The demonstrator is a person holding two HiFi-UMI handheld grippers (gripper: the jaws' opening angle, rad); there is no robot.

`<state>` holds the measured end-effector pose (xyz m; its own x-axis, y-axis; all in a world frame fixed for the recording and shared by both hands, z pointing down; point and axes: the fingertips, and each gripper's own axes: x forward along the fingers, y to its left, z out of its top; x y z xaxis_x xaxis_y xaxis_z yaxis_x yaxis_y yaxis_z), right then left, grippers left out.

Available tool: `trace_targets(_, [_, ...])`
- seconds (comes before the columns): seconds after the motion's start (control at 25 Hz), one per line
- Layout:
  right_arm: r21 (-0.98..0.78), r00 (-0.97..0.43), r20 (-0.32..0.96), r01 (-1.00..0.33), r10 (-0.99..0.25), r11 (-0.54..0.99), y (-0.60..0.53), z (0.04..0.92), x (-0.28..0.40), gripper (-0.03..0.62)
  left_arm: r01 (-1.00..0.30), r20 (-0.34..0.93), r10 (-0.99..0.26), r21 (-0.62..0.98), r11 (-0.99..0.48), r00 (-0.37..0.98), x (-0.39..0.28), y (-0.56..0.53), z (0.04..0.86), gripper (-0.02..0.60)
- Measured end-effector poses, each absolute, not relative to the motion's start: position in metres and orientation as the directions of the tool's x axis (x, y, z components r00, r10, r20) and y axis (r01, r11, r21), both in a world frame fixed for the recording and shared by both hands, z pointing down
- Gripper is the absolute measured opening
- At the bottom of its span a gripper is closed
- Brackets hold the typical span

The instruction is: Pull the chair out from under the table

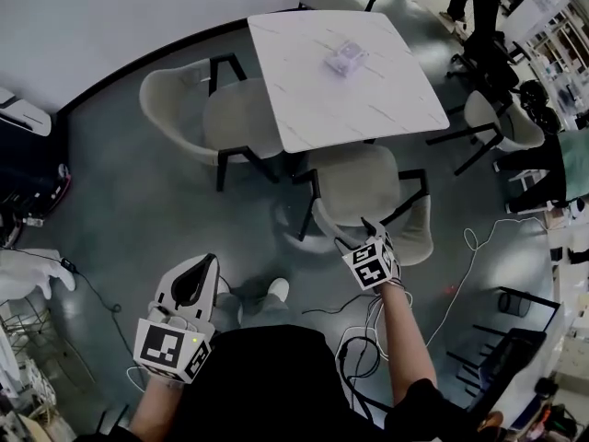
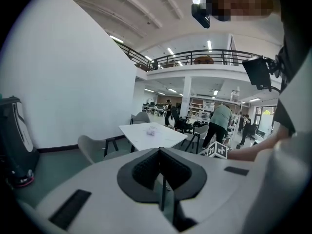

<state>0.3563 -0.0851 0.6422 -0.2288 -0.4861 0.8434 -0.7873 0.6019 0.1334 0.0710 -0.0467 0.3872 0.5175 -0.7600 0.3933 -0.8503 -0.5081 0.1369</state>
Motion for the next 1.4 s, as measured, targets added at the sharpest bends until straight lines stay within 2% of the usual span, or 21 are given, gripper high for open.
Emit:
trace_targets(0.2, [0.103,-0.159,0.945,-0.683,-0.285,0.723,-0.06,0.707,0.368,0.331,-0.86,0.416,-0.759,0.141,-0.491,0.502,0.065,-0.037,0.393,0.005])
trace_targets(0.4, [0.143,-0.03,0.979,-0.599,-0.2,0.788,-0.047,0.758,0.389,0.33,-0.863,0.436,-0.753,0.135,-0.488,0.493,0.054,-0.026,0.396,0.005])
trace_targets(0.68, [0.153,0.135,0.987,-0.556,-0.092,0.817,-0.04,0.799,0.418,0.319,-0.875,0.467,-0.75,0.125,-0.468,0.468,0.023,-0.01,0.405,0.005])
trace_targets(0.72, [0.165,0.175,0.981,-0.527,-0.084,0.834,-0.038,0.804,0.422,0.284,-0.879,0.472,-0.751,0.127,-0.46,0.462,0.017,-0.008,0.407,0.005])
trace_targets(0.8, [0.195,0.243,0.966,-0.469,-0.087,0.862,-0.036,0.81,0.428,0.145,-0.886,0.479,-0.754,0.133,-0.445,0.451,0.004,-0.004,0.409,0.005])
trace_targets(1.16, [0.205,0.274,0.959,-0.483,-0.076,0.851,-0.035,0.812,0.423,0.12,-0.914,0.493,-0.772,0.163,-0.371,0.401,-0.053,0.018,0.42,0.005])
trace_targets(1.4, [0.22,0.284,0.955,-0.477,-0.087,0.851,-0.03,0.811,0.39,0.112,-0.921,0.495,-0.777,0.178,-0.347,0.389,-0.08,0.028,0.425,0.005])
